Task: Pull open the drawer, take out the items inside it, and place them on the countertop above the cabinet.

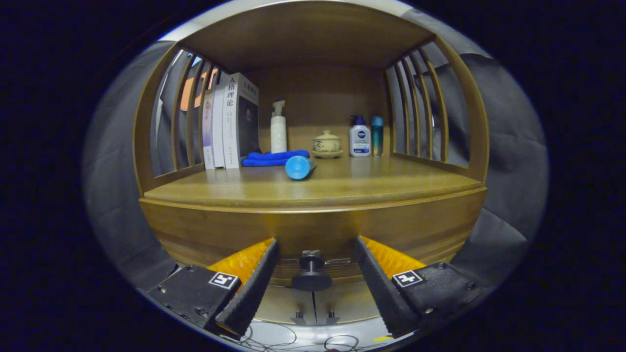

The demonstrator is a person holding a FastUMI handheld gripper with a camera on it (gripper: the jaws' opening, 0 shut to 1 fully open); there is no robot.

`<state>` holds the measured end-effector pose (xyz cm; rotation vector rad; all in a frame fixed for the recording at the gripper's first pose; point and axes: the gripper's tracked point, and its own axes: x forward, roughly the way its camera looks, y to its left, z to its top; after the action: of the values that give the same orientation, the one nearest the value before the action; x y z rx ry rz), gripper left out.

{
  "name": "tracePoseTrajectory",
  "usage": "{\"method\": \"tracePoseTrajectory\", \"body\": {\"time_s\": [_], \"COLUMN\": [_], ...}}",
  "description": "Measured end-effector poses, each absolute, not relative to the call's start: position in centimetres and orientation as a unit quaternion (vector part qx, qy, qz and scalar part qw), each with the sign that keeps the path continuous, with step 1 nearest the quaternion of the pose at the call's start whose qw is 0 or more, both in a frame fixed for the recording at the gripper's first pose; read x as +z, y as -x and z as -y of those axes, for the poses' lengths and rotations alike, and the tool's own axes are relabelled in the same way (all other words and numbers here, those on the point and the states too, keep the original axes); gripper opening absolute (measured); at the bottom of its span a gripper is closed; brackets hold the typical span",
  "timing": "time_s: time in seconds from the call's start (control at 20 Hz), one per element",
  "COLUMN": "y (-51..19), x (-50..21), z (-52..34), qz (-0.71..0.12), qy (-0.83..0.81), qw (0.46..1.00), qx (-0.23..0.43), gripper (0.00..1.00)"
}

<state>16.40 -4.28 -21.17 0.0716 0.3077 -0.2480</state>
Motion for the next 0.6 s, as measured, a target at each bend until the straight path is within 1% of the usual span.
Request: {"method": "tracePoseTrajectory", "body": {"time_s": [0.35,0.6], "y": [-16.36,-16.24], "x": [-21.24,-21.26], "z": [4.27,4.34], "qz": [-0.156,-0.173], "qy": [-0.035,-0.032], "qw": [0.979,0.977], "qx": [-0.124,-0.123], "gripper": [1.0,1.0]}}
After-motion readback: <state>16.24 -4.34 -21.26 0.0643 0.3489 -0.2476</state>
